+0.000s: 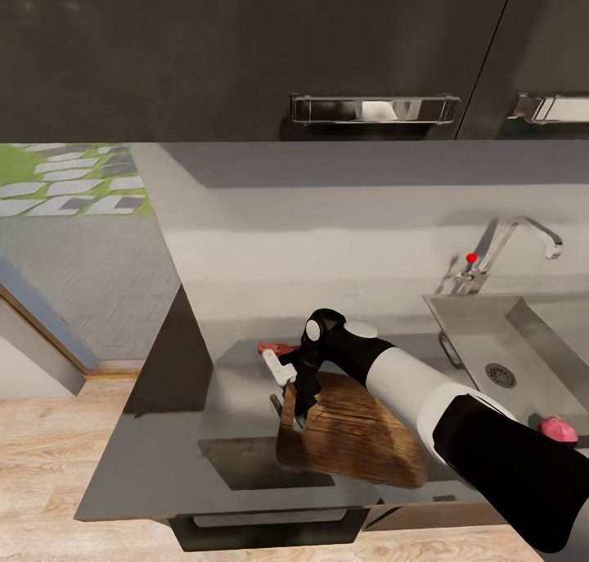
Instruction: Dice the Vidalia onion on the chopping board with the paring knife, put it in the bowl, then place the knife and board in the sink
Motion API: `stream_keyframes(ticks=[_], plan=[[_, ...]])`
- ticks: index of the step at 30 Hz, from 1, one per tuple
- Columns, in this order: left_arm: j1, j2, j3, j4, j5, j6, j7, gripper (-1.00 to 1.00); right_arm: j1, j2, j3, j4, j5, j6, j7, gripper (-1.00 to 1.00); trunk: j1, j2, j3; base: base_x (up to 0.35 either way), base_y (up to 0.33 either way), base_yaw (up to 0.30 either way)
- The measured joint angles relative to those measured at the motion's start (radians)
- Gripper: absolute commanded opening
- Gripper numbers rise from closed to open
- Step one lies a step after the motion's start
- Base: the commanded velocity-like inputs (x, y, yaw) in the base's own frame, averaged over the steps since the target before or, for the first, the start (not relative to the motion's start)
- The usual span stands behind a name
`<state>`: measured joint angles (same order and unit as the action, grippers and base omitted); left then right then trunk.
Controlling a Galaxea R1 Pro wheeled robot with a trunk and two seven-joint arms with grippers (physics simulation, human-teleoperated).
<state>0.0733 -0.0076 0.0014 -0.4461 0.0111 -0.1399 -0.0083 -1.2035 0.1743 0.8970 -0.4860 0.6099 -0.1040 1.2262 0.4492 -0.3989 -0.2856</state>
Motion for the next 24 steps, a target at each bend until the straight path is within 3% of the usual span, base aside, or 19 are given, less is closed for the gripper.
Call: stream_keyframes(ticks=[21, 22, 24], plan=[[0.000, 0.000, 0.000, 0.001, 0.000, 0.000, 0.000, 1.00, 0.003, 0.000, -0.004, -0.007, 0.009, 0.011, 0.000, 1.00, 0.000, 0.000, -0.001, 0.000, 0.000, 0.000], [0.000, 0.000, 0.000, 0.000, 0.000, 0.000, 0.000, 1.00, 0.003, 0.000, -0.004, -0.007, 0.009, 0.011, 0.000, -1.00, 0.000, 0.000, -0.001, 0.000, 0.000, 0.000], [0.000, 0.000, 0.000, 0.001, 0.000, 0.000, 0.000, 1.00, 0.003, 0.000, -0.004, -0.008, 0.010, 0.011, 0.000, -1.00, 0.000, 0.000, -0.001, 0.000, 0.000, 0.000]])
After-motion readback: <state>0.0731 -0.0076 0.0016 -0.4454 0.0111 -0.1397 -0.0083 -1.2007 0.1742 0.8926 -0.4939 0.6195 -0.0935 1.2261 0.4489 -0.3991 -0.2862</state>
